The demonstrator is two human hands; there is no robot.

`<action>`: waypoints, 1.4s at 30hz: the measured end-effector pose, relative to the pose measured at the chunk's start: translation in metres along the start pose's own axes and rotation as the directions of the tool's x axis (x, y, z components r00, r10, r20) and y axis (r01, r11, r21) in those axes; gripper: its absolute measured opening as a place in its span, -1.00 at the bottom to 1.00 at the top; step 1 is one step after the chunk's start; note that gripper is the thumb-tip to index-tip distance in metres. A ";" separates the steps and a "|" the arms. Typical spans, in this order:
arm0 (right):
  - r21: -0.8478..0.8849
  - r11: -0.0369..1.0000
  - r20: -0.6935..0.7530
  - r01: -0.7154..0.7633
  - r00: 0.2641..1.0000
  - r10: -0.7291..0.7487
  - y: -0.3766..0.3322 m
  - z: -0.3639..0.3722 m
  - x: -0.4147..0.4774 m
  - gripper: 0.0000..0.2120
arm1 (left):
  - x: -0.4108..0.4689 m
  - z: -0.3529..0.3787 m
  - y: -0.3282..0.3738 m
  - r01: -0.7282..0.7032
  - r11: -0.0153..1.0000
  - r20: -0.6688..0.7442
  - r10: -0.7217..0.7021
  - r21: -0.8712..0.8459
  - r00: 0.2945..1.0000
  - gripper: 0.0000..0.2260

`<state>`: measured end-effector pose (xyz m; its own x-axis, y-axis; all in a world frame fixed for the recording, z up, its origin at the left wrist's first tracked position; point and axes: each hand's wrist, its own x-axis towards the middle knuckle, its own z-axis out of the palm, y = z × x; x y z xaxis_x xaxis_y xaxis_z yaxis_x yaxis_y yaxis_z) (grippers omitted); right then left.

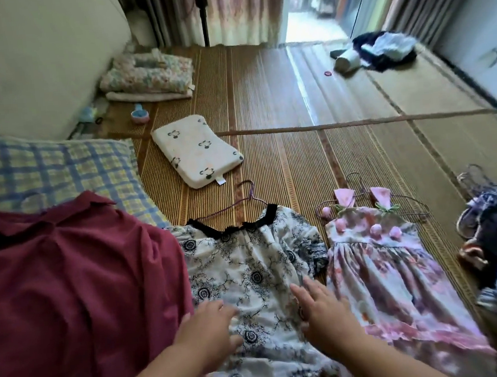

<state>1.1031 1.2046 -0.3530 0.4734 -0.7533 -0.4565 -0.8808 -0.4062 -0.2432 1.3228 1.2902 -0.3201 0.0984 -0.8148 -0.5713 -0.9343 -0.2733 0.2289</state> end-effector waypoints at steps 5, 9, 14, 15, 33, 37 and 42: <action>0.046 0.998 -0.139 -0.034 0.989 0.040 0.014 -0.076 -0.047 -0.27 | -0.030 -0.074 0.061 -0.108 0.994 -0.156 0.102 -0.029 0.982 -0.50; 0.059 0.994 -0.251 -0.087 0.963 0.099 0.032 -0.135 -0.109 -0.36 | -0.062 -0.119 0.111 -0.192 0.981 -0.238 0.186 -0.001 0.953 -0.52; 0.138 0.984 -0.353 -0.113 0.923 0.155 0.066 -0.188 -0.192 -0.29 | -0.098 -0.156 0.183 -0.293 0.954 -0.295 0.300 0.066 0.907 -0.50; 0.156 0.979 -0.366 -0.130 0.913 0.179 0.076 -0.196 -0.207 -0.29 | -0.105 -0.159 0.199 -0.314 0.947 -0.295 0.321 0.072 0.900 -0.50; 0.405 0.846 -0.204 -0.347 0.868 0.453 0.426 -0.255 -0.310 -0.31 | -0.031 -0.082 0.552 -0.521 0.853 -0.193 0.515 0.026 0.835 -0.43; 0.374 0.852 -0.160 -0.367 0.879 0.449 0.503 -0.274 -0.307 -0.34 | -0.003 -0.065 0.624 -0.478 0.871 -0.176 0.455 -0.116 0.873 -0.45; 0.389 0.845 -0.116 -0.366 0.891 0.439 0.559 -0.288 -0.276 -0.34 | 0.031 -0.054 0.663 -0.403 0.894 -0.130 0.384 -0.195 0.914 -0.45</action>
<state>0.4805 1.0363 -0.1167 0.0351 -0.9095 -0.4142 -0.9190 0.1334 -0.3709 0.7248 1.0560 -0.1440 -0.2241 -0.9164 -0.3318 -0.8082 -0.0155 0.5887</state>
